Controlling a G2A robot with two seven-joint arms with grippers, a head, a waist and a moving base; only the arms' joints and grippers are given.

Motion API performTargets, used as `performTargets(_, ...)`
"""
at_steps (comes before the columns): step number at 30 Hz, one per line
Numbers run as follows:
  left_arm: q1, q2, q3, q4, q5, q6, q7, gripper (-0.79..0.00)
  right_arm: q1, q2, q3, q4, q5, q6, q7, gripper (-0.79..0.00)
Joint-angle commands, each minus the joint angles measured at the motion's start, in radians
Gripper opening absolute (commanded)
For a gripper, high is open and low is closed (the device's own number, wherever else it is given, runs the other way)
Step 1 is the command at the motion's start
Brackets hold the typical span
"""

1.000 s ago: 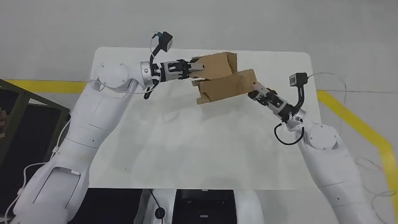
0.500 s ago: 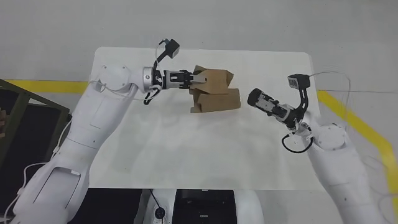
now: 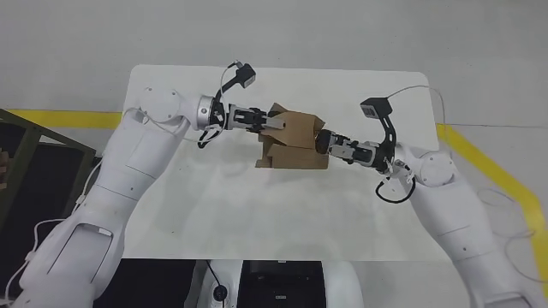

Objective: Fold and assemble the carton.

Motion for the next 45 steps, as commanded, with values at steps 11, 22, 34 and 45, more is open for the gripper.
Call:
performTargets(11, -0.016, -0.006, 0.021, 0.011, -0.061, -0.029, -0.069, -0.785, 0.046, 0.016, -0.064, 0.05, 0.088, 0.037, 0.037, -0.04)
performTargets(22, -0.019, -0.008, 0.024, 0.023, -0.096, -0.035, -0.092, -0.785, 0.076, 0.007, -0.131, 0.107, 0.183, 0.029, 0.029, -0.376)
performTargets(34, -0.018, -0.008, 0.033, 0.011, -0.078, -0.027, -0.087, -0.785, 0.11, 0.001, -0.182, 0.135, 0.177, 0.025, 0.025, -0.431)
performTargets(45, -0.019, -0.008, 0.035, 0.015, -0.077, -0.029, -0.089, -0.785, 0.132, -0.003, -0.207, 0.165, 0.165, 0.023, 0.023, -0.785)
